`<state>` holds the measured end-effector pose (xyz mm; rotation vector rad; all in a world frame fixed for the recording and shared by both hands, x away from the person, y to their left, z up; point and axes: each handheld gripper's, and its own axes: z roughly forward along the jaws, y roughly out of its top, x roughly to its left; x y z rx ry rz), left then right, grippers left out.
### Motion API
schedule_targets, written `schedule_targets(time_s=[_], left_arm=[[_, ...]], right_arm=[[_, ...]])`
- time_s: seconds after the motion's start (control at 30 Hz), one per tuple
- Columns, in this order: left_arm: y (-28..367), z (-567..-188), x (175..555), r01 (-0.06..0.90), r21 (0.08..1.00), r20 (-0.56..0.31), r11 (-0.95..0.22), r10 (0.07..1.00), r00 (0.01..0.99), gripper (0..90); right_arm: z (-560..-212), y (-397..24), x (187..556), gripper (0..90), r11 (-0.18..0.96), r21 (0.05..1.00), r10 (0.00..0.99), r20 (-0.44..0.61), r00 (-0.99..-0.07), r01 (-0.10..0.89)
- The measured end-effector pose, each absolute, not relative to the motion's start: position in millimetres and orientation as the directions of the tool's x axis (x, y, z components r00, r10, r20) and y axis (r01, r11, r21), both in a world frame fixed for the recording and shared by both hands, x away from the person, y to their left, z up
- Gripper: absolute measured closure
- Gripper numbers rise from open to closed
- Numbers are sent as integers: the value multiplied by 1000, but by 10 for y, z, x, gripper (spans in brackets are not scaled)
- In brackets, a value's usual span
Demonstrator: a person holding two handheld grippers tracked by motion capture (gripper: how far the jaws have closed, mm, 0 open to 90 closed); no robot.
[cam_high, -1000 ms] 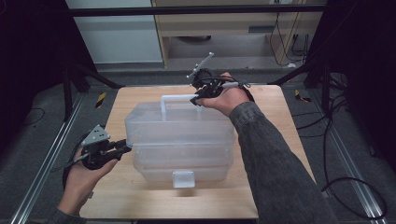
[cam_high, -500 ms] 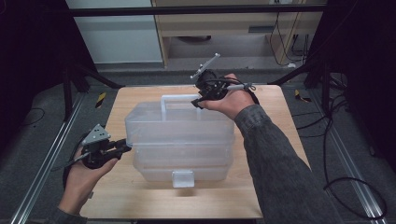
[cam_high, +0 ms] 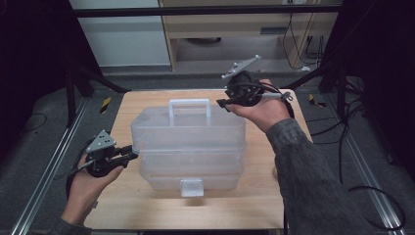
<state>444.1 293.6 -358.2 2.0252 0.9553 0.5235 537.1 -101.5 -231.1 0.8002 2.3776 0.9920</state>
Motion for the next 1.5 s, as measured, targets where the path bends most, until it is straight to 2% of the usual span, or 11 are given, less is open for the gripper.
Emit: schedule_targets(time_s=[0.27, 0.4, 0.6, 1.17, 1.5], left_arm=[[2929, -3579, 4447, 438, 815, 25, -378, 780, 626, 690], [2926, -3580, 4449, 438, 815, 27, -379, 779, 626, 687], [2922, -3561, 4457, 440, 812, 29, -384, 779, 626, 689], [2927, -3532, 4461, 436, 816, 27, -379, 779, 627, 689], [2925, -3509, 4472, 434, 817, 29, -378, 780, 625, 689]], right_arm=[[-2353, -1456, 5231, 682, 506, 774, 741, -164, -651, 381], [-2487, -1665, 5175, 729, 468, 778, 783, -145, -605, 419], [-2743, -1883, 5072, 748, 424, 778, 822, -117, -557, 464], [-3345, -1859, 4703, 807, 355, 794, 861, -72, -504, 493], [-3722, -1763, 4517, 825, 290, 804, 872, 2, -489, 520]])
